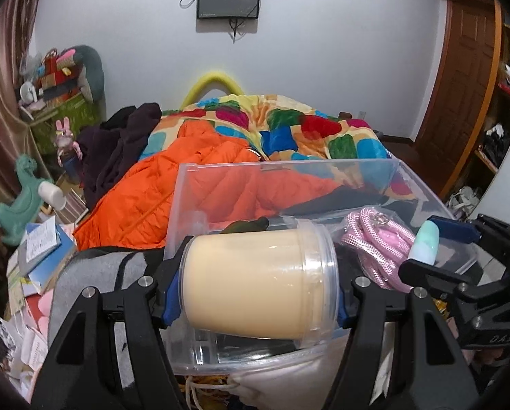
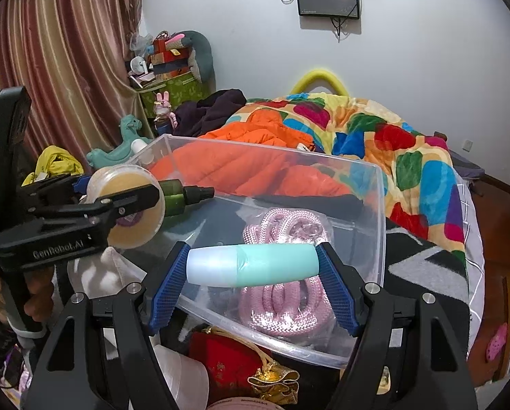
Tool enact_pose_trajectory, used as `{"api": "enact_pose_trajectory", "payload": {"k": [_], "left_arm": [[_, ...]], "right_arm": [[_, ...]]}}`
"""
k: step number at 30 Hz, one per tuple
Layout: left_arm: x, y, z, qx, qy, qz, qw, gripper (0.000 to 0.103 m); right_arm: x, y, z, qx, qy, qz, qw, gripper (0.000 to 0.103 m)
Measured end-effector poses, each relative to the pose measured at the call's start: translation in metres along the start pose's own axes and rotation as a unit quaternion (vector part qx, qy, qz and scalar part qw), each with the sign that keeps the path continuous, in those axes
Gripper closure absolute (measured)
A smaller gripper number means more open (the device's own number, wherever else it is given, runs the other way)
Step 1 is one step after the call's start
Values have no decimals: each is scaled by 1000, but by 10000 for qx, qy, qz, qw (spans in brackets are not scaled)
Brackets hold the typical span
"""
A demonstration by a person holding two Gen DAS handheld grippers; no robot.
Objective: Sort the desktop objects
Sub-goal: 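Carry the jar and tube over the clear box and release both inside, then grasp the white cloth pouch with the left tool while the right tool grasps the pink round case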
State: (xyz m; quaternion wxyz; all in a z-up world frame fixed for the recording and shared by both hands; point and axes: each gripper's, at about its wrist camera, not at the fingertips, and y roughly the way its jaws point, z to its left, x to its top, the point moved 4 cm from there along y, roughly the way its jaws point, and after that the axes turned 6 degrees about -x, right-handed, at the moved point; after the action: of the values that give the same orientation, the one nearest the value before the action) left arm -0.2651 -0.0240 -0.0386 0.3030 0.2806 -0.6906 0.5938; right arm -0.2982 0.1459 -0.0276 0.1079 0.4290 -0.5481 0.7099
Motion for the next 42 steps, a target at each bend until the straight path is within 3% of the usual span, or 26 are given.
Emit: {"api": "enact_pose_trajectory", "payload": {"k": [19,25,29,42], "left_arm": [[0,-20,-11,-251,154,-104,9995,36],[3,-43,-24,-259,369,-287,9986,27],[2,-59,-29,-190,483,-433,9977,15],[-23,-96,-11,231,573,-354,9975,9]], "right_arm": [[0,-15,-1,-224,62,-191,9995,29],[3,-38,-1,-316,6,-471,9984,21],[2,-54,-2,-405,-73,-625,9972,21],[-29,-99,-2,-610,-304,-849,9941,18]]}}
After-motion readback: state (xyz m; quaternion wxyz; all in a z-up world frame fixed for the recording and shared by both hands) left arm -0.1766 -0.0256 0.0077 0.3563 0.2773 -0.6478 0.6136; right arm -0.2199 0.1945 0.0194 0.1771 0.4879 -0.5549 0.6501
